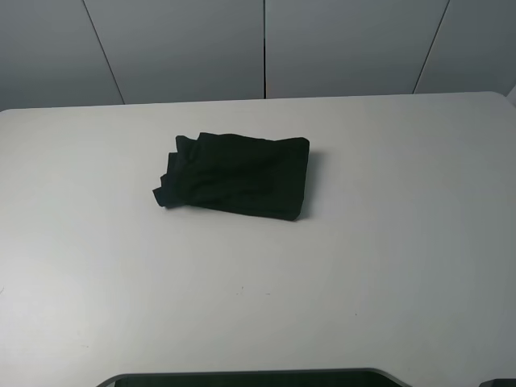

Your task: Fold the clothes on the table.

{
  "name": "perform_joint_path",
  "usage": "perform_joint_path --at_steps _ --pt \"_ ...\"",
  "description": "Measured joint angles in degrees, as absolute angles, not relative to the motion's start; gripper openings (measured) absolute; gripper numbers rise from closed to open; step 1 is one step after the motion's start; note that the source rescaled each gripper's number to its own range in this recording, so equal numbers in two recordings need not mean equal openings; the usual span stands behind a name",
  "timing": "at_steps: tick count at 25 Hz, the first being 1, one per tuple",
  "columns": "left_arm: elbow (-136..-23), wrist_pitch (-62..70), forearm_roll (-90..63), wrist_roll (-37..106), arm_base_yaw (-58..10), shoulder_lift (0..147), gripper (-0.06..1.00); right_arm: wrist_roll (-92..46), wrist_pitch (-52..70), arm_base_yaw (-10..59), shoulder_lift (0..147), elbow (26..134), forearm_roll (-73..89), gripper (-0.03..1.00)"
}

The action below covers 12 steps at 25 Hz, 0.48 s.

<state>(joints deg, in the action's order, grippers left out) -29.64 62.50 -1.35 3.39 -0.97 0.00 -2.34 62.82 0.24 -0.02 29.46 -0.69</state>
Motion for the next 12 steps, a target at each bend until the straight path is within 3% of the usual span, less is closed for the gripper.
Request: perform_joint_path --at_steps 12 --pt "-29.64 62.50 -1.35 3.39 -0.97 0.00 0.99 -2.34 62.82 0.24 -0.02 29.46 -0.69 1.00"
